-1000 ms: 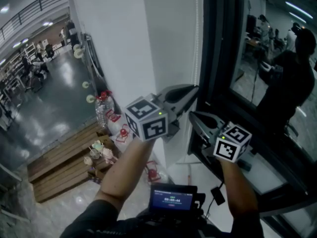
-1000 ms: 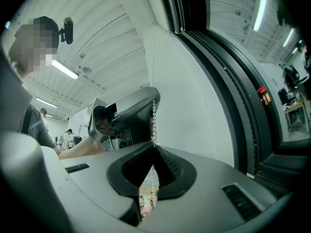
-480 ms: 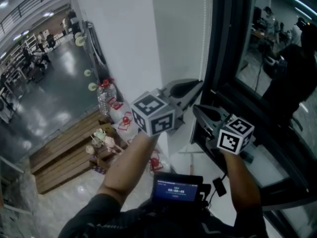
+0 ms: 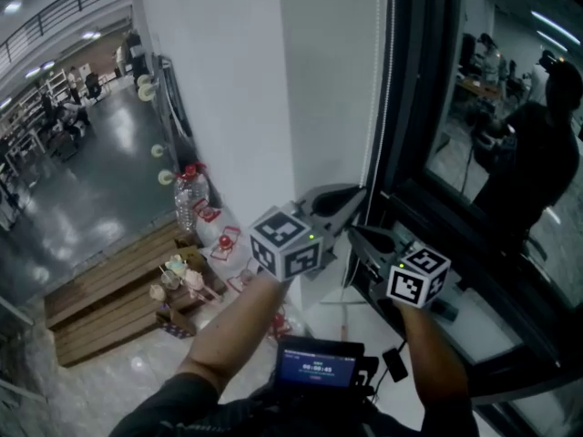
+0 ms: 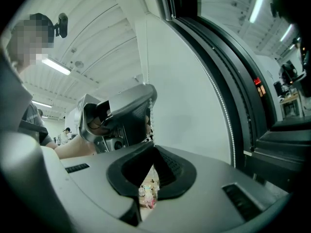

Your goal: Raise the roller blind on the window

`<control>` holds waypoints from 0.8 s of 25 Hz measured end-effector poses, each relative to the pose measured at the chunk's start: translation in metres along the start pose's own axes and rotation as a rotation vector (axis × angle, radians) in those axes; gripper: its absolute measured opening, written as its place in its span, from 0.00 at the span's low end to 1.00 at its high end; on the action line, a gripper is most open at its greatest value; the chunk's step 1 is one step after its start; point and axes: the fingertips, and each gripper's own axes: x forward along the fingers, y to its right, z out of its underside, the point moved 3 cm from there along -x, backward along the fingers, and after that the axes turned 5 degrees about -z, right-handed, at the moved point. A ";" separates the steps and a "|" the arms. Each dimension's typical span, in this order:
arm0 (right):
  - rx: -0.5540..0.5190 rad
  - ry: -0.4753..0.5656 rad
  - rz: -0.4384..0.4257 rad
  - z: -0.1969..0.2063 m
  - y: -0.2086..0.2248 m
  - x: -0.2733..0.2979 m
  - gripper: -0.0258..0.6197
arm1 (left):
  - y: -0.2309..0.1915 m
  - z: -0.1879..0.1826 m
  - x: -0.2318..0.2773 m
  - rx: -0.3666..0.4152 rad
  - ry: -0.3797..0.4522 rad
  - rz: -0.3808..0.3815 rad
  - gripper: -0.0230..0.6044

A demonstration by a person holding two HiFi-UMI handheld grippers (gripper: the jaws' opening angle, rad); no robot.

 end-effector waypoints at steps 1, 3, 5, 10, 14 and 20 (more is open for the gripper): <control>-0.001 0.006 0.003 0.000 0.001 0.000 0.04 | -0.001 0.000 0.000 -0.014 0.009 -0.009 0.04; -0.008 0.019 0.010 0.001 0.002 0.001 0.04 | -0.004 0.001 -0.002 -0.041 0.027 -0.025 0.04; -0.018 0.018 0.016 0.000 0.003 0.002 0.04 | -0.006 0.000 -0.003 -0.041 0.032 -0.041 0.04; -0.041 -0.012 0.055 -0.007 0.001 0.006 0.05 | -0.011 -0.004 -0.005 -0.005 -0.003 -0.081 0.05; -0.017 0.005 0.050 -0.009 0.002 0.005 0.05 | -0.011 -0.005 -0.008 -0.016 0.001 -0.108 0.05; -0.019 0.006 0.049 -0.011 0.004 0.006 0.06 | -0.008 -0.007 -0.008 -0.007 -0.002 -0.108 0.05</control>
